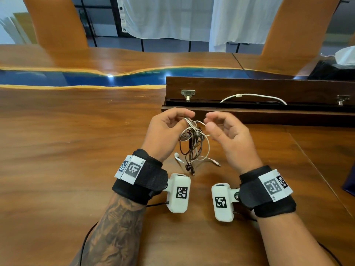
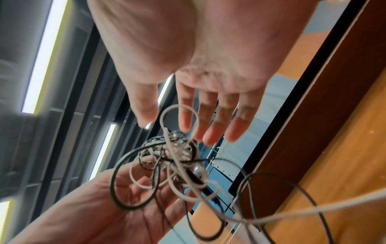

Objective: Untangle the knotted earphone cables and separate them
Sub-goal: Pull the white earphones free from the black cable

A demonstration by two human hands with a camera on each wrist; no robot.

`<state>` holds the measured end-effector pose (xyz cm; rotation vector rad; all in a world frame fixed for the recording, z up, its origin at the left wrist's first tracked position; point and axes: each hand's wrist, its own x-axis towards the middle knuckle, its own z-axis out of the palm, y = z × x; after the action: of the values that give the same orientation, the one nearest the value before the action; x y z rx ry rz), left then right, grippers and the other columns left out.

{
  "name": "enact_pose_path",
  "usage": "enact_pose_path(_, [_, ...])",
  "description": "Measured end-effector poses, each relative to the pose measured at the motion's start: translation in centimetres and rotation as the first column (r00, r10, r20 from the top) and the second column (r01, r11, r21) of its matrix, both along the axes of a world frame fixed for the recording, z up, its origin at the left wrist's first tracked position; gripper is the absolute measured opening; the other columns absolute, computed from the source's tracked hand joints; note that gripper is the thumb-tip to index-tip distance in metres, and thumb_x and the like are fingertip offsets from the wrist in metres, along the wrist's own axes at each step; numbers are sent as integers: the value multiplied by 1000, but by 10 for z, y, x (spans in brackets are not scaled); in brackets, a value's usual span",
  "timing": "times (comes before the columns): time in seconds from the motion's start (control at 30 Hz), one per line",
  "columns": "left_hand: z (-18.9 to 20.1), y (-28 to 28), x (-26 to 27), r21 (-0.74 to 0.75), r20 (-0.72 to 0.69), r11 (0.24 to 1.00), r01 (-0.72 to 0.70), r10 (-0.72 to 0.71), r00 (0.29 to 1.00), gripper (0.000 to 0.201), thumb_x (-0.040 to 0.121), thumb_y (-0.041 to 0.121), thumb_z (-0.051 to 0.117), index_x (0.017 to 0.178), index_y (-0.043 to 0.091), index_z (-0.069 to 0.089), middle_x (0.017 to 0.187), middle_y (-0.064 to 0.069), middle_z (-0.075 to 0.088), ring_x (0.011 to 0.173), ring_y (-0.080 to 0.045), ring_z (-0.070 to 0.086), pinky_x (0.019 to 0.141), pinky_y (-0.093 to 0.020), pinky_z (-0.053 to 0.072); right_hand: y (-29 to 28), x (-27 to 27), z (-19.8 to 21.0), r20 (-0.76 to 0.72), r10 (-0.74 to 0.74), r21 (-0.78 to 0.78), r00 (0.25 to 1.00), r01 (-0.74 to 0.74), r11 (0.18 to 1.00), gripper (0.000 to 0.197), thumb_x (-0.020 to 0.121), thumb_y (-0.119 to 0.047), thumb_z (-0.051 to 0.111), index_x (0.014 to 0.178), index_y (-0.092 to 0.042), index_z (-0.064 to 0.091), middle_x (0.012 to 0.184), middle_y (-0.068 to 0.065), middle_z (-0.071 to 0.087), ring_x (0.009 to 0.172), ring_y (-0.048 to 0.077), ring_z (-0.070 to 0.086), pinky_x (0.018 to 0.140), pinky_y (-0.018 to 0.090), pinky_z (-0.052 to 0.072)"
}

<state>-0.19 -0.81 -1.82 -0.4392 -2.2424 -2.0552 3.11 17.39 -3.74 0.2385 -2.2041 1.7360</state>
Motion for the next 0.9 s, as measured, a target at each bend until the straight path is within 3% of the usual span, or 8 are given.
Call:
enact_pose_path(0.13, [-4,3,-2,-5,-7,1000,28,-28,1000,15,95,5,64,100,15,74,95,-7,75,84,-14,70,79,-32,60,-3,1,1,-36,-48,55,998,50,997,10,98,-16,63,97,-17,73,90,-1,73,86,10,68,77,22,55])
enact_pose_path(0.3, [-8,-8,-11,-57,-32,988,-140,139,990,24,96,8,63,92,27,76,98,7,72,82,-7,63,78,-31,53,10,-5,2,18,-280,-262,960,274,925,22,102,-21,54,84,-23,66,80,-3,67,80,18,66,76,36,54])
enact_pose_path(0.4, [-8,-8,-10,-70,-12,987,-147,146,989,27,98,6,60,89,27,74,74,16,66,67,-8,53,67,-27,46,7,-4,4,49,-321,-356,946,317,879,20,105,-17,50,89,-17,63,64,-4,55,64,17,60,72,34,53])
enact_pose_path(0.6, [-1,-10,-8,-46,140,996,-82,88,986,26,102,4,47,99,14,70,78,-12,70,61,-12,63,58,-29,48,2,-2,3,72,-275,-323,959,284,903,15,102,-16,55,94,-15,67,52,-9,41,46,9,36,48,27,42])
enact_pose_path(0.7, [4,-7,-3,29,201,999,-43,36,979,25,103,6,45,100,16,68,92,-10,77,77,-25,74,62,-34,53,4,-3,0,80,-236,-144,968,246,959,17,98,-17,59,90,-16,74,56,-16,53,51,4,44,54,27,40])
enact_pose_path(0.77, [5,-4,-2,44,205,998,-40,30,978,24,103,7,45,102,15,68,92,-7,77,78,-26,74,60,-34,53,3,-4,-3,55,-242,-54,969,245,968,15,97,-20,61,98,-22,75,77,-20,65,71,1,58,68,28,47])
enact_pose_path(0.83, [5,-3,-1,45,198,998,-47,37,980,25,103,6,45,102,15,68,92,-8,76,73,-22,72,58,-33,53,2,-5,-5,2,-295,-28,955,295,955,17,95,-23,65,109,-32,68,108,-12,66,93,6,61,80,27,50])
enact_pose_path(0.9, [5,-3,-1,47,190,997,-55,45,981,26,103,5,43,102,15,68,89,-11,73,68,-18,70,57,-32,53,3,-3,-2,-115,-356,-22,928,355,934,22,91,-20,69,105,-35,61,113,-3,62,98,10,60,82,23,49])
